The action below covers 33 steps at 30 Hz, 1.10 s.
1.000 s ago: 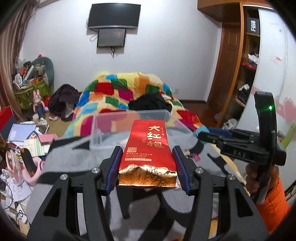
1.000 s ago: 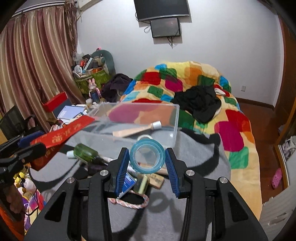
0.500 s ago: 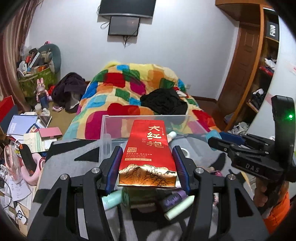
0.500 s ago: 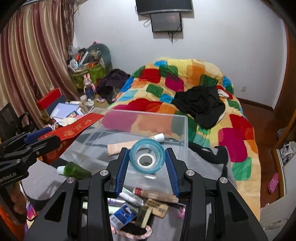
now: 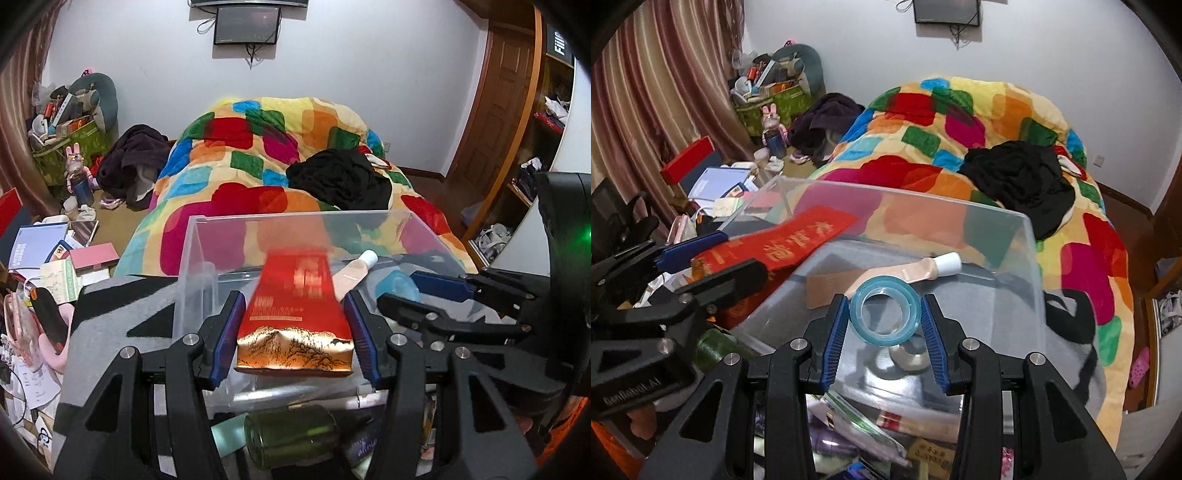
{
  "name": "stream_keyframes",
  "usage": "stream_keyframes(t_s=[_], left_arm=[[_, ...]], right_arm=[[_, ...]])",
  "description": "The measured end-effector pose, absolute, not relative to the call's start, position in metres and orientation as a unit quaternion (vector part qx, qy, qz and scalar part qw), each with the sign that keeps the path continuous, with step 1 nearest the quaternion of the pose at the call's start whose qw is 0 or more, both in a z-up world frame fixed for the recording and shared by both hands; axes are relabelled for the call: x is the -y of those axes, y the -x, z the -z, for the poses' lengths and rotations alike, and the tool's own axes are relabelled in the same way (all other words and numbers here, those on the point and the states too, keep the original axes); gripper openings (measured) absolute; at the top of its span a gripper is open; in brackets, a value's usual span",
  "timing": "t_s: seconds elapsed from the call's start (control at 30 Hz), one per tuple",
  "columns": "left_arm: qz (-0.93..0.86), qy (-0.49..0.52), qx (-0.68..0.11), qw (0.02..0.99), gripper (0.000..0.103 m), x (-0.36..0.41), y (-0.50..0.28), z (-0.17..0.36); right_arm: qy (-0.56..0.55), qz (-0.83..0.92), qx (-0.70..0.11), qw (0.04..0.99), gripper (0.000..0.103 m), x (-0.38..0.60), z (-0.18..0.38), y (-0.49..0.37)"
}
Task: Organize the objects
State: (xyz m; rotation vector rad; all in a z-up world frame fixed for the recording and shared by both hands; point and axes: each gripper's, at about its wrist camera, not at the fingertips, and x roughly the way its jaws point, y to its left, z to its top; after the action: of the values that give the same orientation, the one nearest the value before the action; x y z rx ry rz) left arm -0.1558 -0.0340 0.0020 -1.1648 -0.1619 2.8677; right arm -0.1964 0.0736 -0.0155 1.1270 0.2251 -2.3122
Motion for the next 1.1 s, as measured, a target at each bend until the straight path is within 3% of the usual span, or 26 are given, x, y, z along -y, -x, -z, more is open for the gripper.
stream_keyframes(t_s=[0.33, 0.47, 0.67, 0.77, 0.9, 1.1], left_arm=[[-0.918, 0.392, 0.053, 0.026, 0.055, 0.035, 0.165, 0.004], [-0.917, 0.393, 0.053, 0.027, 0.056, 0.032, 0.163, 0.001], [-0.925, 0.376, 0.039, 0.024, 0.069, 0.026, 0.147, -0.013], [-0.931, 0.364, 0.029, 0.021, 0.078, 0.023, 0.136, -0.023], [-0.938, 0.345, 0.024, 0.017, 0.095, 0.020, 0.116, -0.036], [-0.935, 0.353, 0.008, 0.021, 0.098, 0.017, 0.093, -0.032]], right_arm=[[-0.425, 0.859, -0.085, 0.272, 0.037, -0.070, 0.022, 0.201], [-0.426, 0.857, -0.077, 0.279, 0.043, -0.076, 0.018, 0.197], [-0.409, 0.866, -0.073, 0.276, 0.053, -0.095, 0.007, 0.181], [-0.399, 0.873, -0.070, 0.272, 0.055, -0.107, -0.002, 0.171], [-0.380, 0.886, -0.067, 0.257, 0.068, -0.121, -0.014, 0.158], [-0.356, 0.903, -0.060, 0.231, 0.082, -0.143, -0.024, 0.134]])
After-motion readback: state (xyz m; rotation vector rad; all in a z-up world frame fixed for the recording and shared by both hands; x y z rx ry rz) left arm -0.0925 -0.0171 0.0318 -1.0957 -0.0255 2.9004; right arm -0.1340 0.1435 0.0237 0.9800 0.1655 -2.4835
